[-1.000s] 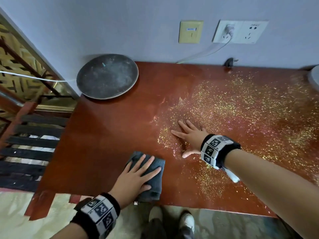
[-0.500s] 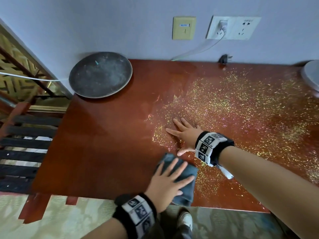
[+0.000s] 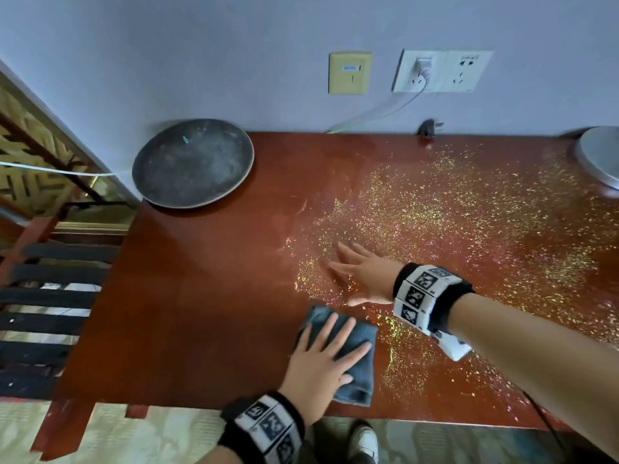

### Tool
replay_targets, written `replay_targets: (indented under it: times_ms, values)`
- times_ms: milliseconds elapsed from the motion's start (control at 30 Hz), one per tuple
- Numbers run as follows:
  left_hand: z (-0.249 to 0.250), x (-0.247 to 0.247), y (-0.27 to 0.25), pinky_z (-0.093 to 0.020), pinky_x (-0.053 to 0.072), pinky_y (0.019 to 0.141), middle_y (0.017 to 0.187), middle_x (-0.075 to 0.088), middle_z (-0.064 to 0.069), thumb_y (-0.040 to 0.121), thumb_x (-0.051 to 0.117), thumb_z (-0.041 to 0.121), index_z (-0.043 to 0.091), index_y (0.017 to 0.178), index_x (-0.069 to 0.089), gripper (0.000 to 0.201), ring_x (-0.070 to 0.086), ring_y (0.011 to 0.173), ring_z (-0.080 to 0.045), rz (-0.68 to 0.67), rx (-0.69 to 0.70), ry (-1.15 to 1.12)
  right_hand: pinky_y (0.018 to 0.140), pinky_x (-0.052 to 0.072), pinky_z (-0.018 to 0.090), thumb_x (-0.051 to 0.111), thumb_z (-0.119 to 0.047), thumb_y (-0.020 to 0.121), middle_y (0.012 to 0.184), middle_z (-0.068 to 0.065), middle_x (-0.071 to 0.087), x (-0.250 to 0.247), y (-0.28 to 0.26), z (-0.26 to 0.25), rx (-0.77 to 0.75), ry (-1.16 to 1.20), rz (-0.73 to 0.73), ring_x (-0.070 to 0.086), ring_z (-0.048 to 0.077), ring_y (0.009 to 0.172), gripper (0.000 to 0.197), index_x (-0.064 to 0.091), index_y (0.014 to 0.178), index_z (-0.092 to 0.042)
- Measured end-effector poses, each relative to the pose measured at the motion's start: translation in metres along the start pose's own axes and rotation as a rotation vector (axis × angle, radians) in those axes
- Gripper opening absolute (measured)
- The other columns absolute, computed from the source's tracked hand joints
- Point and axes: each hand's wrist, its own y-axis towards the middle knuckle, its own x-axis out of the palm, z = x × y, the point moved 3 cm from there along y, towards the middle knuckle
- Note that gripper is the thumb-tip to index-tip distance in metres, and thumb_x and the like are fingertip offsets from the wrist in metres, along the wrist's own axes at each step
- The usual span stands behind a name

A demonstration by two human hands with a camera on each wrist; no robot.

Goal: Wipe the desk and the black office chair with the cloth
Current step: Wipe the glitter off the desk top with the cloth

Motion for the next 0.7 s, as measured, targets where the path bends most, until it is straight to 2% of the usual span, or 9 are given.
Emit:
replay_targets:
  times_ms: [100,167,233,300,333,433,500,600,700]
  values:
    - [-0.002,-0.019,0.004,-0.044,0.040,0.105,0.150,0.038,0.003,0.065,0.076,0.056,0.040,0.136,0.046,0.078,0.035,0.138,-0.020,0.009,0.019,-0.096,0.116,0.021,0.041,0.058,-0.027,0.090,0.154,-0.002,-0.008,0.001,-0.046,-0.015,-0.147,-0.025,0.291,-0.004,0.016,0.142,0.077,0.001,0.142,-0.034]
    - [-0.031,-0.023,-0.010,-0.039,0.006,0.117,0.158,-0.003,0.004,0.086,0.062,0.044,0.035,0.149,0.019,0.078,-0.004,0.145,-0.018,0.046,0.001,-0.043,0.106,0.040,0.033,0.082,-0.019,0.064,0.149,0.000,0.029,0.023,-0.073,-0.033,-0.254,-0.127,0.415,0.026,0.015,0.137,0.084,0.041,0.137,-0.027]
    - [-0.068,-0.025,-0.027,-0.038,0.016,0.117,0.157,0.001,0.001,0.080,0.069,0.045,0.027,0.150,0.023,0.086,0.005,0.145,-0.019,0.107,-0.054,-0.005,0.097,0.045,0.030,0.090,-0.023,0.039,0.135,-0.003,0.052,0.057,-0.081,-0.053,-0.305,-0.162,0.434,0.048,0.014,0.125,0.085,0.062,0.120,-0.028]
    - [-0.097,-0.032,-0.036,-0.037,0.043,0.100,0.146,0.040,-0.004,0.052,0.086,0.053,0.021,0.136,0.050,0.097,0.046,0.131,-0.019,0.033,-0.177,-0.092,0.097,0.043,0.030,0.090,-0.031,0.043,0.129,-0.001,0.058,0.084,-0.070,-0.070,-0.281,-0.164,0.417,0.047,0.016,0.127,0.083,0.063,0.121,-0.023]
    - [-0.109,-0.037,-0.037,-0.036,0.041,0.101,0.147,0.039,-0.004,0.051,0.086,0.052,0.019,0.137,0.048,0.100,0.048,0.129,-0.019,0.031,-0.208,-0.104,0.101,0.041,0.032,0.085,-0.036,0.056,0.132,0.003,0.057,0.094,-0.063,-0.077,-0.272,-0.168,0.429,0.038,0.020,0.134,0.083,0.055,0.130,-0.016]
    - [-0.137,-0.045,-0.028,-0.032,0.001,0.117,0.153,-0.018,0.004,0.088,0.061,0.043,0.025,0.152,0.001,0.090,-0.003,0.147,-0.016,0.012,-0.270,-0.130,0.115,0.016,0.042,0.037,-0.038,0.088,0.145,0.010,0.034,0.112,-0.047,-0.082,-0.215,-0.225,0.491,0.003,0.030,0.143,0.075,0.011,0.148,-0.003]
    - [-0.154,-0.051,-0.022,-0.035,-0.002,0.118,0.155,-0.025,0.003,0.091,0.057,0.037,0.028,0.151,-0.007,0.088,-0.015,0.146,-0.015,-0.072,-0.341,-0.156,0.114,0.024,0.042,0.028,-0.039,0.088,0.146,0.009,0.035,0.108,-0.038,-0.087,-0.228,-0.211,0.460,0.014,0.032,0.141,0.066,0.025,0.145,-0.006]
    - [-0.178,-0.054,-0.016,-0.039,0.003,0.118,0.157,-0.022,-0.002,0.087,0.065,0.030,0.027,0.152,-0.007,0.097,-0.014,0.146,-0.018,-0.139,-0.445,-0.247,0.101,0.041,0.040,0.033,-0.047,0.085,0.142,0.005,0.046,0.088,-0.018,-0.110,-0.261,-0.155,0.399,0.040,0.026,0.133,0.061,0.039,0.137,-0.015]
    - [-0.190,-0.052,-0.014,-0.040,0.004,0.118,0.157,-0.021,-0.002,0.082,0.072,0.030,0.026,0.152,-0.007,0.105,-0.012,0.147,-0.019,-0.197,-0.458,-0.300,0.087,0.052,0.038,0.075,-0.061,0.058,0.134,0.002,0.054,0.069,0.014,-0.105,-0.161,-0.053,0.393,0.056,0.022,0.119,0.089,0.047,0.130,-0.018]
